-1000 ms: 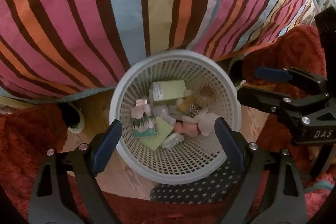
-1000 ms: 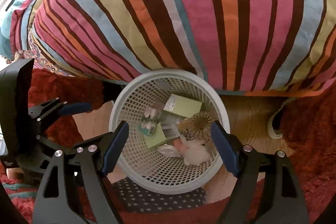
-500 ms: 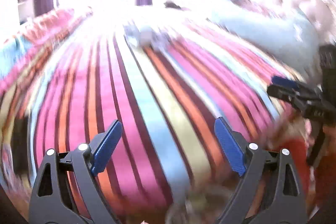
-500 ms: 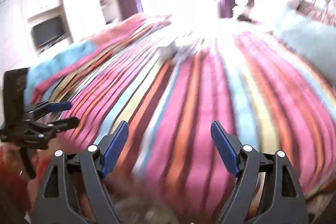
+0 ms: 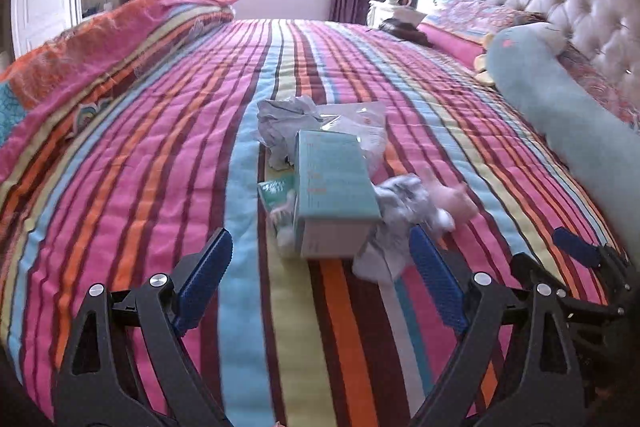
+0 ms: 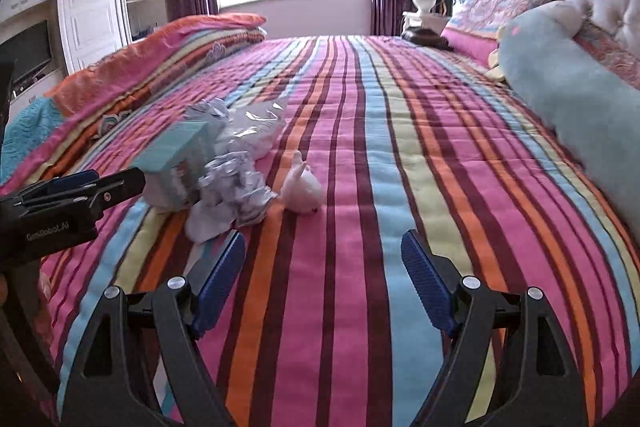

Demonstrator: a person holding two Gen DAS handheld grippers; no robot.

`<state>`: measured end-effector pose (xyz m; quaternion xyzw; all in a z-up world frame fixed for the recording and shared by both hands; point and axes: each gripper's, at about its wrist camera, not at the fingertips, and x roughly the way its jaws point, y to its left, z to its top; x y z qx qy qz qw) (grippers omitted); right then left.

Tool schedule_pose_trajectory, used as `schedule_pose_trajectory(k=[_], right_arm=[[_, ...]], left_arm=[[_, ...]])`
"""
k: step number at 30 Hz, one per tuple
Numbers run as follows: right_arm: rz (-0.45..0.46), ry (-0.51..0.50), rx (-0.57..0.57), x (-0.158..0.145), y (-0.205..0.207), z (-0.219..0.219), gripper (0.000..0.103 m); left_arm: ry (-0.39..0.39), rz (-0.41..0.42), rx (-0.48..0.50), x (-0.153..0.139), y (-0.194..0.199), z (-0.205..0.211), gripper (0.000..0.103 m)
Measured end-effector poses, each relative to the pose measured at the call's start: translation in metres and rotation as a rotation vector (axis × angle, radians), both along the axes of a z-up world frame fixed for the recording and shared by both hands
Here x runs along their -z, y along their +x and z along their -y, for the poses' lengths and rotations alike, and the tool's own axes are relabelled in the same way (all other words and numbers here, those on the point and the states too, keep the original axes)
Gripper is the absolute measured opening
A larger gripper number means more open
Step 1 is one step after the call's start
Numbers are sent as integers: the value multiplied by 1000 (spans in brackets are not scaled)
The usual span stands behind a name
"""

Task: Collect trash
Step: 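Grasp the teal printed box with left gripper while right grasps the pink plush pig, then carry both items over the wastebasket and open both grippers to drop them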

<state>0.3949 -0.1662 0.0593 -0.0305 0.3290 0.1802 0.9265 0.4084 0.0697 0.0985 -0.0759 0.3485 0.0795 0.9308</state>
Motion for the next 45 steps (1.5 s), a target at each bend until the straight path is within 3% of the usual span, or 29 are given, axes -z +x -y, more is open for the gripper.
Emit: schedule_pose_trajectory(k=[8, 14, 15, 16, 17, 18, 19, 21, 24, 30, 36, 42, 45], right_arm=[[-43, -12, -14, 12, 57, -26, 76], [-103, -50, -21, 25, 90, -45, 76], [-120, -54, -16, 28, 94, -46, 75], [-144, -57, -12, 31, 97, -47, 75], [-165, -58, -2, 34, 101, -47, 73], [-183, -51, 6, 36, 102, -44, 62], [-192, -41, 6, 38, 103, -42, 48], [-203, -28, 25, 39, 101, -36, 33], [-204, -24, 33, 40, 95, -34, 32], [-201, -37, 44, 39, 66, -26, 30], [-162, -32, 35, 31, 14, -15, 28], [-99, 33, -15, 17, -60, 10, 28], [-73, 82, -75, 7, -116, 21, 28]], left_arm=[[-2, -38, -27, 14, 57, -12, 87], [-6, -34, -27, 25, 73, -16, 87], [-21, -38, -19, 28, 75, -18, 84], [-28, -45, -11, 31, 76, -19, 70], [-28, -64, -2, 36, 78, -20, 51], [-8, -74, -6, 39, 79, -19, 49], [11, -65, -2, 41, 78, -19, 49], [9, -50, 6, 41, 74, -19, 49], [-14, -43, 13, 39, 65, -22, 48], [-86, -30, 25, 39, 21, -31, 48], [-92, 22, 35, 32, -57, -33, 48], [-58, 83, 60, 19, -148, -30, 48], [-62, 118, 85, 10, -200, -24, 48]])
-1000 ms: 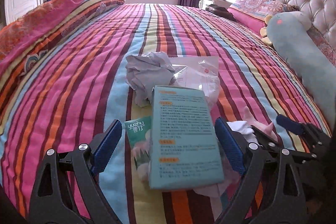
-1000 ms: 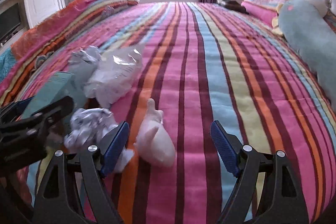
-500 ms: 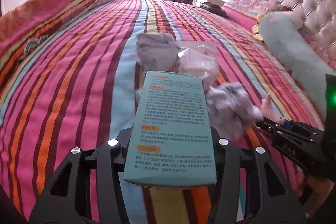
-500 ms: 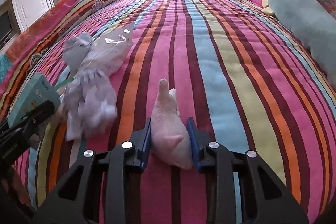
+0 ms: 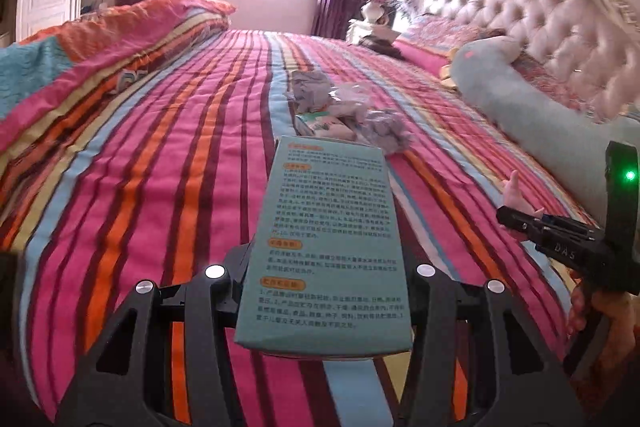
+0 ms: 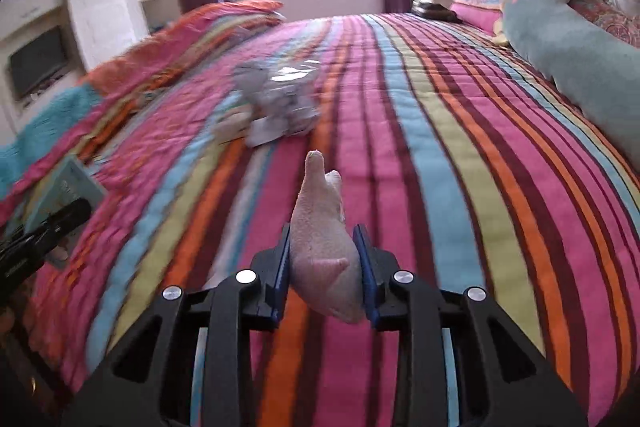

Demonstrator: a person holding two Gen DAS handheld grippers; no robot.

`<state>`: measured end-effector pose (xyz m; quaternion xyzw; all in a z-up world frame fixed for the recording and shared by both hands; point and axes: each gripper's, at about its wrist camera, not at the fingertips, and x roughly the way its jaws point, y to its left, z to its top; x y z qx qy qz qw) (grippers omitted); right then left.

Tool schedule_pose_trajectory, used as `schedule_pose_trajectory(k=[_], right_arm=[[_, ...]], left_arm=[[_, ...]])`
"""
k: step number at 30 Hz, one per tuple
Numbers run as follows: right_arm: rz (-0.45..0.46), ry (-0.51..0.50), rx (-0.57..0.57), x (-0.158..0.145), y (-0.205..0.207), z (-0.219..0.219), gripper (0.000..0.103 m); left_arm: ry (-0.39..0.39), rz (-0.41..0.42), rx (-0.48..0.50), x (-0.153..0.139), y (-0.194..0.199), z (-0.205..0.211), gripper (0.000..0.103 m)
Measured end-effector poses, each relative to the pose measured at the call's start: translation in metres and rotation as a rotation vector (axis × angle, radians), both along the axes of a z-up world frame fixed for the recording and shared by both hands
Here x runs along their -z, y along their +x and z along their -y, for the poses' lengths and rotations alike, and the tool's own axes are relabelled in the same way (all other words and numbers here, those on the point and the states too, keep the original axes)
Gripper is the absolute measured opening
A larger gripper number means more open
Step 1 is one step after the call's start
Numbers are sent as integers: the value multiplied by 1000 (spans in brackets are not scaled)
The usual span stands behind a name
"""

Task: Collect trash
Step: 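Carry both items over the wastebasket and open both grippers to drop them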

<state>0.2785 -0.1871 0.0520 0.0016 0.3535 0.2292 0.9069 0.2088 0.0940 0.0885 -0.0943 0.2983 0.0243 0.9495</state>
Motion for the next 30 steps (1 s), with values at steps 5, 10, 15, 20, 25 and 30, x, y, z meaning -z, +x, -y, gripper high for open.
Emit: schedule_pose_trajectory(k=[5, 10, 15, 20, 25, 30], right_arm=[[10, 65, -116, -8, -111, 12, 28], [-80, 117, -172, 10, -202, 25, 28], [-266, 48, -181, 67, -252, 20, 28], [-461, -5, -175, 131, -273, 3, 28], [-582, -54, -168, 165, -270, -12, 28], [-619, -38, -147, 174, -263, -14, 29]], left_arm=[[2, 9, 99, -5, -108, 31, 48], [-44, -125, 173, 34, -200, 63, 48], [-39, -335, 187, 107, -237, 90, 48], [-48, -563, 246, 179, -240, 116, 48], [-40, -676, 265, 205, -229, 124, 48], [-38, -702, 268, 213, -228, 128, 49]])
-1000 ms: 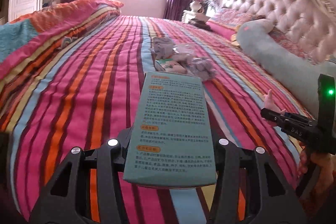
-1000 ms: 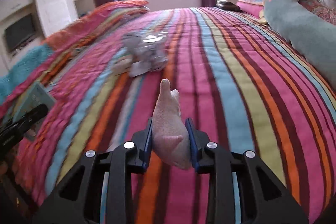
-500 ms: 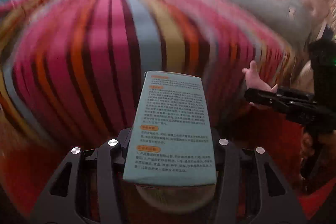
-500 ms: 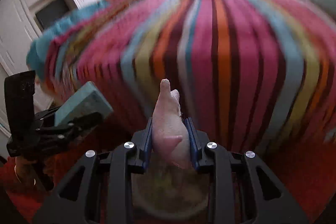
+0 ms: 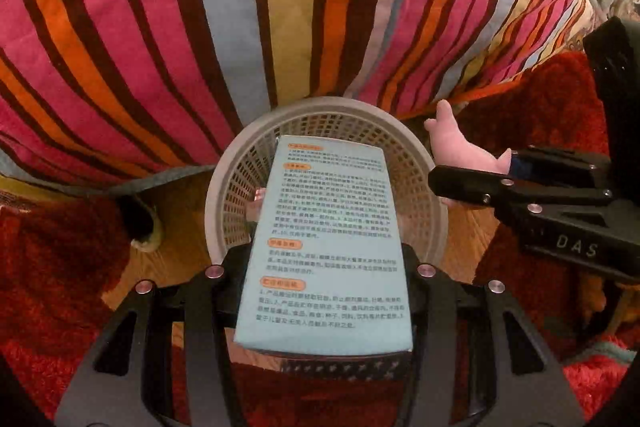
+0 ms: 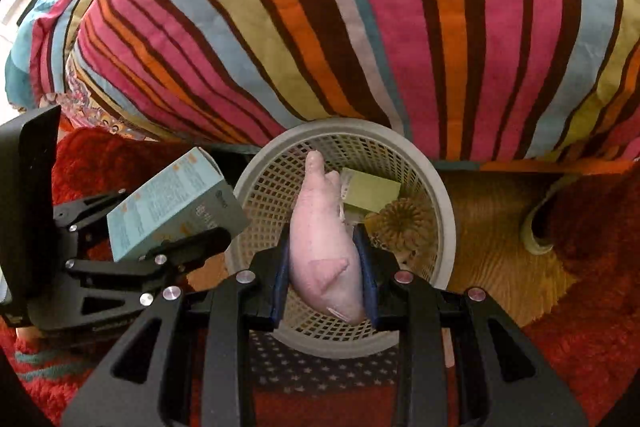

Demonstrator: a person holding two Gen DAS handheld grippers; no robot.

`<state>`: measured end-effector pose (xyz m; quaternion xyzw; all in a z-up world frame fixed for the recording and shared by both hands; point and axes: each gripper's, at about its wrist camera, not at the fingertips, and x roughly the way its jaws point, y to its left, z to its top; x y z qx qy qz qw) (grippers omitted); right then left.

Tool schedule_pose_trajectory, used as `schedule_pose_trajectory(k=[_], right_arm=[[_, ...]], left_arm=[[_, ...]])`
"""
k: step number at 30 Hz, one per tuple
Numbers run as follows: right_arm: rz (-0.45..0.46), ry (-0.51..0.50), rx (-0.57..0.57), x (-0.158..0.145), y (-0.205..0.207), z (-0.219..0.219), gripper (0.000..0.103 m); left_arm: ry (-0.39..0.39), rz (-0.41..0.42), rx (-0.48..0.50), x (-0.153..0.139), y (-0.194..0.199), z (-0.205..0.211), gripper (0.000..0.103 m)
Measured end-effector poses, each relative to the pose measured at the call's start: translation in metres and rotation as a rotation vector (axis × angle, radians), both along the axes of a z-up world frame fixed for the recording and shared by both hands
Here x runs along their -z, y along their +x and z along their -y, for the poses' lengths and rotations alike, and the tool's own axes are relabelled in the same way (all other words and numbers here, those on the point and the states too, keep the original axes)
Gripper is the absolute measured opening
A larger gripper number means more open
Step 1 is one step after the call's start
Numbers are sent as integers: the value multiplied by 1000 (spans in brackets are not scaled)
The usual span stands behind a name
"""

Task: Collect trash
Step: 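Carry both items over the wastebasket and open both grippers to drop them, then move both open grippers back to the remaining pile on the bed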

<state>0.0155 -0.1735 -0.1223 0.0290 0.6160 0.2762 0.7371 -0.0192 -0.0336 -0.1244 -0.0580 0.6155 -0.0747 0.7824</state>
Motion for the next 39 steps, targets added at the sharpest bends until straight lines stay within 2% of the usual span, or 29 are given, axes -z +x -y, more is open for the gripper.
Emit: schedule_pose_trajectory(k=[7, 8, 9, 10, 12, 13, 24, 28, 30, 32, 35, 36, 37, 39], right_arm=[[-6, 5, -15, 7, -4, 8, 33], [-2, 3, -20, 6, -5, 7, 34], [2, -4, -22, 6, -6, 6, 40], [2, -14, -23, 7, -5, 5, 53], [0, -29, -21, 8, -5, 5, 67], [1, -36, -14, 8, -5, 5, 67], [-19, -48, 27, 12, -1, 12, 68], [-1, -47, 27, 9, -2, 13, 68], [41, -34, 22, -3, -4, 13, 68], [105, -6, 5, -27, -6, 15, 68], [234, 96, 5, -79, 4, 24, 68], [292, 118, 9, -97, 11, 27, 68], [393, 129, 24, -124, 24, 30, 68], [521, 142, 55, -153, 46, 34, 68]], left_arm=[[-3, -27, 4, 4, 3, 1, 50], [-5, -29, 3, 4, 3, 1, 58], [-6, -30, 3, 4, 3, 0, 63], [-8, -35, 2, 5, 4, 0, 69], [-4, -43, 4, 7, 3, 0, 74], [-4, -45, 4, 8, 2, 0, 77], [-2, -55, -11, 11, 2, -2, 77], [11, -16, -11, 1, 0, -3, 77], [4, 35, -5, -18, -3, -6, 77], [-43, 86, 1, -48, -5, -13, 77], [-107, 223, 21, -113, 1, -32, 77], [-102, 277, 24, -133, 7, -38, 77], [-83, 341, 18, -156, 16, -46, 77], [-20, 464, -29, -195, 51, -64, 77]])
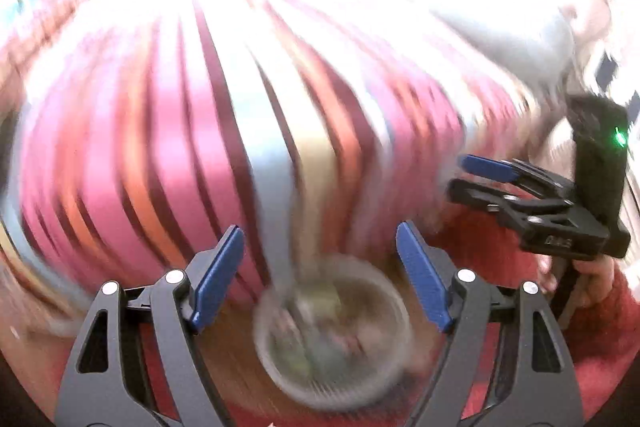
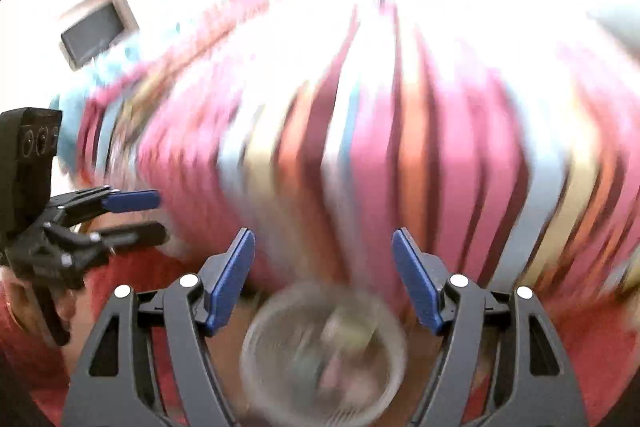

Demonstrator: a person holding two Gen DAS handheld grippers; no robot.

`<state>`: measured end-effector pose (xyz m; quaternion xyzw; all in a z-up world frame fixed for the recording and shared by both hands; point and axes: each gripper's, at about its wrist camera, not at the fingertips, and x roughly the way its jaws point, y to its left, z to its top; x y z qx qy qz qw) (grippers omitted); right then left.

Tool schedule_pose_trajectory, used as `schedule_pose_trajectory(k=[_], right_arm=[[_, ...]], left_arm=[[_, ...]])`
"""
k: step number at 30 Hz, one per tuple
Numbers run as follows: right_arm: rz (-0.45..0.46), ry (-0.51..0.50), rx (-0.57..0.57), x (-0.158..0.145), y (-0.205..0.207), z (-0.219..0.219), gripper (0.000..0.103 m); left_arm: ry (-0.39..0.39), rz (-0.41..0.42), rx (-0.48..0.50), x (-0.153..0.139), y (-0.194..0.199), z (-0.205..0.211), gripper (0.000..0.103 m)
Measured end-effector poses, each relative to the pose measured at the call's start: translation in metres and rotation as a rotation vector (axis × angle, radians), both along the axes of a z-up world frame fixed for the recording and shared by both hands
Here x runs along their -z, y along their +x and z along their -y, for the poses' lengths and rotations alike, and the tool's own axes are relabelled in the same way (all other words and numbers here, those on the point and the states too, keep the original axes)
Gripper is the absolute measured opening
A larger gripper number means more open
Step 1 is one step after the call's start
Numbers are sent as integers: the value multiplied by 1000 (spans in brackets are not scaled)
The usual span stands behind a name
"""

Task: Collect trash
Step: 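Move both open grippers back to the remaining pile on the bed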

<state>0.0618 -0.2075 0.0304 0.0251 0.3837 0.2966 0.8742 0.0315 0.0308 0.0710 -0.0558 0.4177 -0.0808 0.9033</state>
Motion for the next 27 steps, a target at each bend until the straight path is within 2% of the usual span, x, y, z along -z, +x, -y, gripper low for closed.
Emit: schedule_pose_trajectory(k=[2, 3, 5, 10, 14, 18, 21, 25, 27], right_arm=[[129, -6, 61, -25, 38, 0, 68], [177, -14, 94, -32, 60, -3, 72], [222, -23, 124, -38, 95, -11, 74], [259, -88, 129, -37, 183, -43, 74], [259, -141, 161, -38, 249, -71, 74], [223, -176, 160, -31, 292, -89, 74], [204, -210, 138, -23, 309, -106, 73], [199, -213, 120, -19, 323, -116, 73], [188, -200, 108, -17, 329, -119, 73]], left_arm=[[42, 55, -106, -21, 40, -16, 87], [38, 85, -162, -30, 68, -26, 87], [-8, 111, -230, -37, 120, -44, 87], [-85, 115, -326, -30, 235, -67, 87], [-118, 61, -395, -21, 321, -84, 87], [-136, 11, -397, -19, 377, -88, 87], [-109, -30, -399, -11, 407, -85, 87], [-108, -89, -405, 6, 430, -87, 87], [-140, -109, -404, 15, 438, -90, 87]])
